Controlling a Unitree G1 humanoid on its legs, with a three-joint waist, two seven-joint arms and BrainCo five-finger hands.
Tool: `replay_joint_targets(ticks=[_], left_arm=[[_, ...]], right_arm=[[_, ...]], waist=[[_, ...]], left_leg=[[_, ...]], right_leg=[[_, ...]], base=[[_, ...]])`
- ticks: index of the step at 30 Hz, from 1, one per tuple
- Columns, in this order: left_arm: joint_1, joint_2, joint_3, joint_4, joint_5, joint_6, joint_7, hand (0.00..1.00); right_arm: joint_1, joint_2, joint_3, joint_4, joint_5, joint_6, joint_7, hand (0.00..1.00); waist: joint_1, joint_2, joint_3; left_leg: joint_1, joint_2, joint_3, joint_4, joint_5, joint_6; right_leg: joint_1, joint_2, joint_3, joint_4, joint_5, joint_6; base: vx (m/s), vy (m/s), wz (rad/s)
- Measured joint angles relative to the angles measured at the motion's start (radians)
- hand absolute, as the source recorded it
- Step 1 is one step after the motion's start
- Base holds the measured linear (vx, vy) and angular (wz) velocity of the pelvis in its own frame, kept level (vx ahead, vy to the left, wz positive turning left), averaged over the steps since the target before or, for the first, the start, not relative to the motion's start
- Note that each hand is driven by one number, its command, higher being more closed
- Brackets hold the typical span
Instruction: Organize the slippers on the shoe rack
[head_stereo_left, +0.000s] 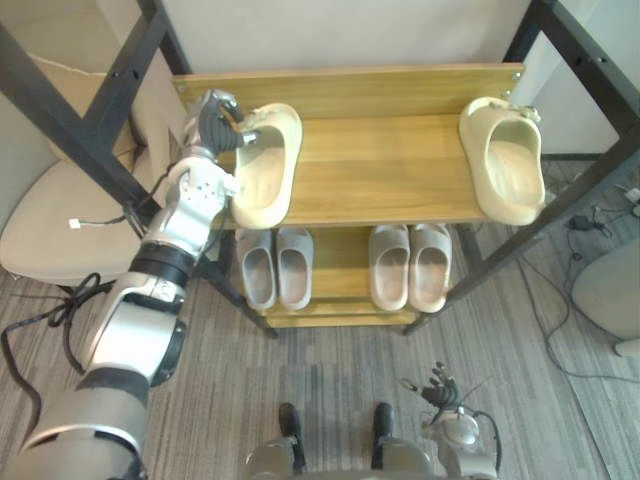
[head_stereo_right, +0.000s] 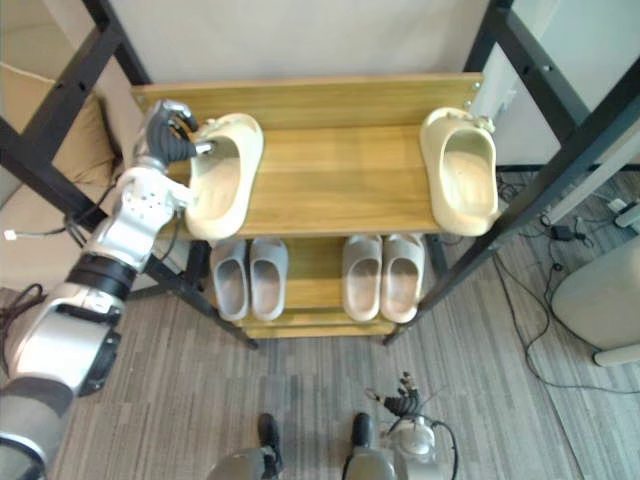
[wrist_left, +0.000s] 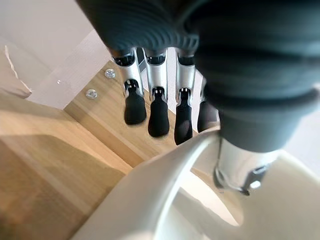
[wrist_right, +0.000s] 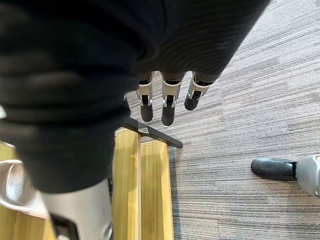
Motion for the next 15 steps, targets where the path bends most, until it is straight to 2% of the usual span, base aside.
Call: replay_joint_targets(ticks=[8, 10, 15], left_arm=[[0.0, -0.046, -0.001, -0.018, -0.002, 0.014, 0.011, 1.0], [0.0, -0.064, -0.002, -0.052, -0.002, 0.017, 0.011, 1.0], [0.0, -0.092, -0.008, -0.148, -0.014, 0.017, 0.025, 1.0]], right_arm=[[0.011, 0.002, -0.004, -0.001, 0.002, 0.0, -0.002, 0.0], [0.016, 0.002, -0.006, -0.01, 0.003, 0.0, -0.003, 0.0], [0.026, 0.007, -0.025, -0.037, 0.01, 0.0, -0.003, 0.0]], waist=[[0.0, 0.0, 0.012], [0.0, 0.001, 0.033], [0.001, 0.002, 0.038]], left_leg=[[0.022, -0.002, -0.006, -0.006, 0.001, 0.0], [0.04, -0.004, -0.01, -0.007, 0.001, 0.001], [0.045, -0.011, -0.015, -0.015, 0.002, 0.002]], right_leg=[[0.034, 0.0, -0.008, -0.025, 0.009, 0.001], [0.058, 0.0, -0.014, -0.029, 0.009, 0.001], [0.063, -0.003, -0.018, -0.031, 0.009, 0.002]], base=[[0.0, 0.001, 0.0], [0.02, 0.012, 0.08], [0.01, 0.008, 0.03]])
